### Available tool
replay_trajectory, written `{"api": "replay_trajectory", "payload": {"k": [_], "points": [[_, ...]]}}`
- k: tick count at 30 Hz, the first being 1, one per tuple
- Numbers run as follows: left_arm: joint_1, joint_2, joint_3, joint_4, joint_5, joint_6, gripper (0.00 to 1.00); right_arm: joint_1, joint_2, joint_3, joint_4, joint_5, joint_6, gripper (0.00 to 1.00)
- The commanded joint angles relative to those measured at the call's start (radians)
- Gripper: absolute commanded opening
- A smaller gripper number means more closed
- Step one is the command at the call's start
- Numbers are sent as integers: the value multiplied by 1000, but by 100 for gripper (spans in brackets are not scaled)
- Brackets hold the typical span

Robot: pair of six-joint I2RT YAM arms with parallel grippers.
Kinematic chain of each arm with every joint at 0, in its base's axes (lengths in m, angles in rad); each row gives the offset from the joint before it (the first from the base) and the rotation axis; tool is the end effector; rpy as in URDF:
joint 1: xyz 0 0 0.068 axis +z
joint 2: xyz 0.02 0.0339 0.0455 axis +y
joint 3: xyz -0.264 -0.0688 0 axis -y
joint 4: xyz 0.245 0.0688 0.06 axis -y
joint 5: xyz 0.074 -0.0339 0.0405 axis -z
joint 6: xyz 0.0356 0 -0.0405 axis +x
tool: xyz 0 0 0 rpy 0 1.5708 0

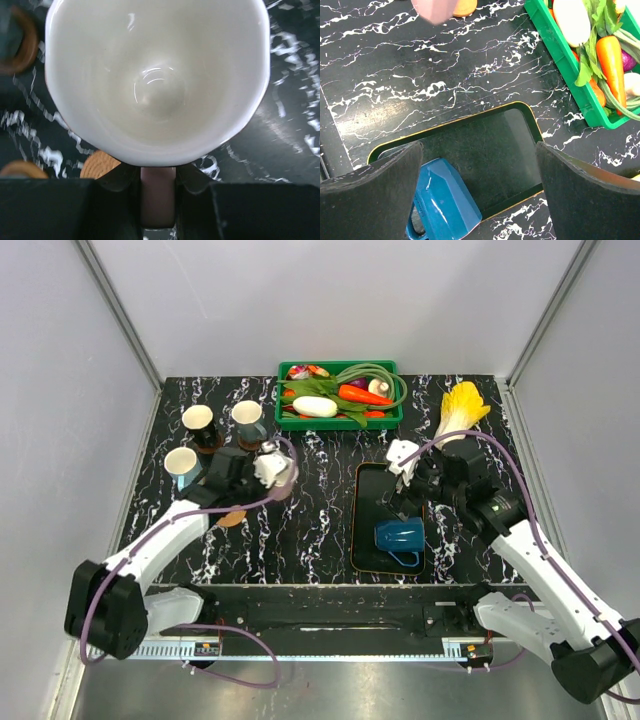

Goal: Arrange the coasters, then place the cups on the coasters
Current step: Pick up the cup at the center of the board, then place the cup on the coaster.

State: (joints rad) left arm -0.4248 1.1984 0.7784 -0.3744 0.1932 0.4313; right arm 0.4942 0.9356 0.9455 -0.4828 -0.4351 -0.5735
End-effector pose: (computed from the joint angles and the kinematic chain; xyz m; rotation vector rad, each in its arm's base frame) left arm 0.2236 -0.1086 0.2366 1.0628 2.1045 -0.2251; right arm 0.1710 0.1092 0.3400 -1.2506 1.5842 0.3933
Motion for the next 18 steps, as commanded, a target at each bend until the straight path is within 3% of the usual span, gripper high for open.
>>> {"api": "replay_trajectory", "payload": {"k": [1,7,18], "points": [[124,-147,-63,143,-12,-42,0,-6,-20,-16,70,-2,26,100],[221,-278,-139,169,21,-45,0,-6,-8,-39,88,-11,31,100],[383,-272,-189,157,159,-65,0,-6,-9,-68,107,-8,26,100]]}}
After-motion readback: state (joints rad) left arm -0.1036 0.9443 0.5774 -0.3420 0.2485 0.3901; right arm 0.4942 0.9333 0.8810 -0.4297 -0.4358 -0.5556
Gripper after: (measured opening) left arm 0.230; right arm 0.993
